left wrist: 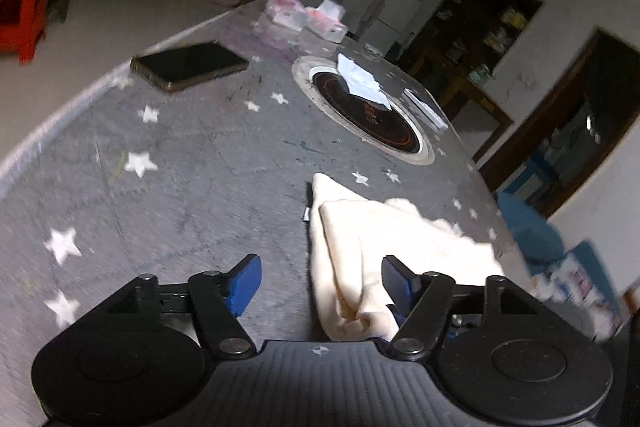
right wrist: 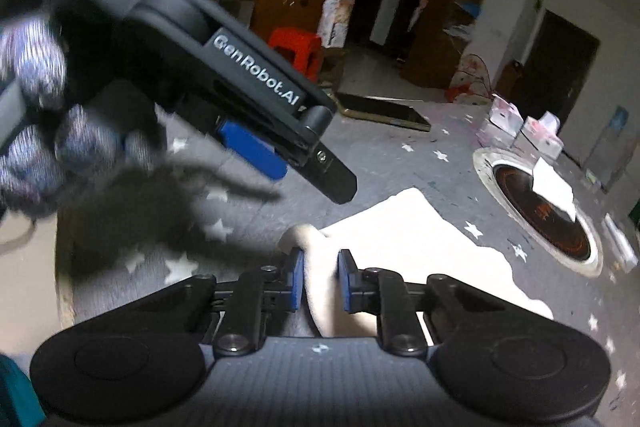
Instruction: Fold clothes
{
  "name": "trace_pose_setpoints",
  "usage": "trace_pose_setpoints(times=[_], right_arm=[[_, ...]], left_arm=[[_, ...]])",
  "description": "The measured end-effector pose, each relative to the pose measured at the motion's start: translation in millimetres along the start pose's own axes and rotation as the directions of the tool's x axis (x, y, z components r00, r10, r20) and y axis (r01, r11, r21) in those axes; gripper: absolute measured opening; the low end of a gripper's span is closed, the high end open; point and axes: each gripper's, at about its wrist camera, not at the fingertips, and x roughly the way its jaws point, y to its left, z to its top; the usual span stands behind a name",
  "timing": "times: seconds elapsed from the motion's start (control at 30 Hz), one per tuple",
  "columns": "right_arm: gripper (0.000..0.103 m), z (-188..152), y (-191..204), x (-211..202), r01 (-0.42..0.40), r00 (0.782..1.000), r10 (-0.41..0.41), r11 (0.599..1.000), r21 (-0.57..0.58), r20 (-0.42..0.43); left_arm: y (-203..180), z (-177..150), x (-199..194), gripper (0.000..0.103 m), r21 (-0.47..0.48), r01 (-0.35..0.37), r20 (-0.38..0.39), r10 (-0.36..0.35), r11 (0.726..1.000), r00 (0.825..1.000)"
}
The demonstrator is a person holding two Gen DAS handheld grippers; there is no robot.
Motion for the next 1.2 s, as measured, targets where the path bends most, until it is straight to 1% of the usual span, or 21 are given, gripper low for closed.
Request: trace_pose_setpoints(times=[0.13,0.23,0.4,0.57,0.63,0.7,0.77,0.8,0.83,0.9,1.07,1.13,1.2], right_arm=[[0.015,2.4,-14.7,-13.1,-0.02,0.999,0.017,0.995,0.093,0.033],[0.015,3.4,-21.5,-20.2,-0.023,0.998,0.016,0.992,0.124,0.057],[0.015,3.3,-27.0,-26.9,-0.03,0.996,0.017,0.989,0.148,0.084],[0.015,0.3,-29.7,-28.6,-0.04,0.995,0.024,0.985,0.168,0.096],[0.015,-0.9,-30.1,-28.3,-0.044,0.995,0.027,0.984,0.172,0.098],[0.015,-1.9,-30.1,-26.9,-0.049,0.995,0.032,0.984,0.173,0.097],[0.015,-2.9,-30.0,-25.5,-0.053,0.995,0.037,0.983,0.174,0.096],[0.015,-3.4,-30.0,-24.8,-0.056,0.995,0.039,0.983,0.175,0.096],[0.015,-3.9,-30.0,-24.1,-0.058,0.995,0.042,0.983,0.175,0.096],[0.015,-4.9,-29.9,-22.8,-0.063,0.994,0.047,0.982,0.176,0.095],[0.017,-7.5,-29.9,-19.5,-0.075,0.994,0.058,0.981,0.18,0.094],[0.018,-9.4,-31.2,-21.8,-0.074,0.994,0.058,0.98,0.185,0.094],[0.018,-12.5,-33.5,-26.3,-0.073,0.994,0.055,0.977,0.199,0.095]], left_arm=[[6.6,6.6,9.1,0.076,-0.142,0.045,-0.027,-0.049,0.989,0.998],[8.9,9.7,16.5,0.077,-0.214,0.065,-0.049,-0.077,0.975,0.996],[5.3,11.1,31.5,0.078,-0.294,0.102,-0.092,-0.134,0.95,0.987],[3.5,7.0,50.8,0.075,-0.356,0.115,-0.139,-0.175,0.927,0.975],[5.7,4.9,56.2,0.066,-0.385,0.123,-0.147,-0.192,0.915,0.97],[7.3,3.7,58.9,0.059,-0.4,0.129,-0.152,-0.205,0.907,0.967],[8.6,2.5,61.4,0.048,-0.411,0.135,-0.157,-0.216,0.902,0.964],[9.0,1.7,62.7,0.039,-0.413,0.138,-0.16,-0.221,0.9,0.962],[9.2,0.9,63.9,0.035,-0.414,0.14,-0.162,-0.224,0.899,0.961],[9.5,-0.2,65.1,0.032,-0.412,0.138,-0.165,-0.222,0.901,0.961],[8.0,-2.5,65.0,0.03,-0.386,0.13,-0.165,-0.207,0.913,0.964],[7.7,-3.1,64.9,0.026,-0.377,0.129,-0.164,-0.204,0.917,0.965],[7.4,-3.6,64.7,0.025,-0.369,0.13,-0.163,-0.202,0.92,0.966]])
